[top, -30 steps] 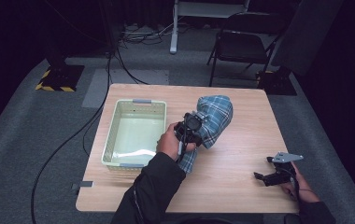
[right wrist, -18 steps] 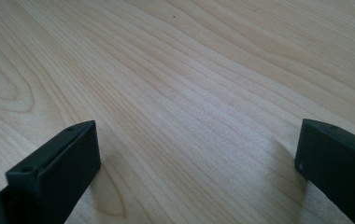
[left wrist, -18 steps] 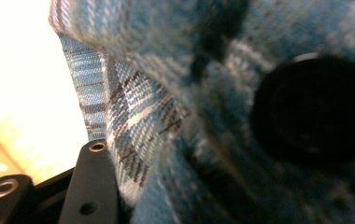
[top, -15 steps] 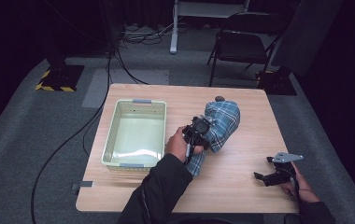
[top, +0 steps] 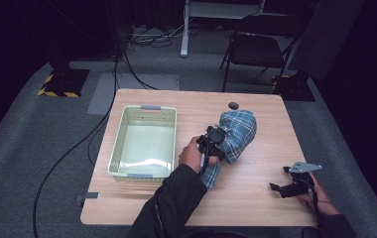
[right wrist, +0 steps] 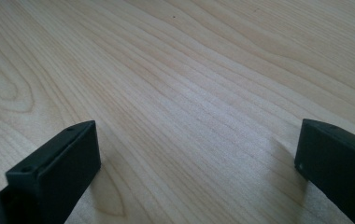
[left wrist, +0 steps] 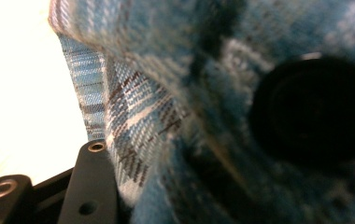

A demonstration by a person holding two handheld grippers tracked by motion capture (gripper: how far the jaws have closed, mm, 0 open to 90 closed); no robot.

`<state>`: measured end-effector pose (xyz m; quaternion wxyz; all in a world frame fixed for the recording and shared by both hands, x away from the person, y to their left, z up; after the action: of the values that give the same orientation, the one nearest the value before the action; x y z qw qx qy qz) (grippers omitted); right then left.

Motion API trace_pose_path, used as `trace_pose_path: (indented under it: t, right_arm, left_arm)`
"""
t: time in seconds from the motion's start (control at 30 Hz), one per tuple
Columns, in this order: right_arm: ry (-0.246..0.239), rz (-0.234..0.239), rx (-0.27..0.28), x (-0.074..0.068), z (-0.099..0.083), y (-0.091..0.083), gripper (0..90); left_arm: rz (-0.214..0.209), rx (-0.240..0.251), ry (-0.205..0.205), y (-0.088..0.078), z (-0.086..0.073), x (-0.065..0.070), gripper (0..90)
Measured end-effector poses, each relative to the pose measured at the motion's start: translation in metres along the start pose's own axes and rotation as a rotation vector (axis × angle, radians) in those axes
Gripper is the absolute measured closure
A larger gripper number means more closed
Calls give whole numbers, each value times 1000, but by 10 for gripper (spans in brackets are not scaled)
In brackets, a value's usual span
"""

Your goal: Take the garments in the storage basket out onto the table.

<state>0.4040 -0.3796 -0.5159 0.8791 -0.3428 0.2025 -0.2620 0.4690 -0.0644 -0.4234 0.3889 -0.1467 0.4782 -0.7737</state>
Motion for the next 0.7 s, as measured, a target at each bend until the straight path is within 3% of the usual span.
trace_pose_path:
  t: [0.7]
  right_arm:
    - [0, 0, -1, 0, 0, 0, 1]
  left_arm:
    - [9, -60, -66, 35, -12, -8, 450]
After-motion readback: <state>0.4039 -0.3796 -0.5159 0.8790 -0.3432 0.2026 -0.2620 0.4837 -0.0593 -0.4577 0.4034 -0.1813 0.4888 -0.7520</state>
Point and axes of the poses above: each handheld gripper's, and its own axes: y roughly forward along the jaws, z roughly out of its top, x roughly to its right, the point moved 4 cm from there along y, roughly forward along the jaws, and after that the axes turned 14 degrees about z, right-handed, at the moved point
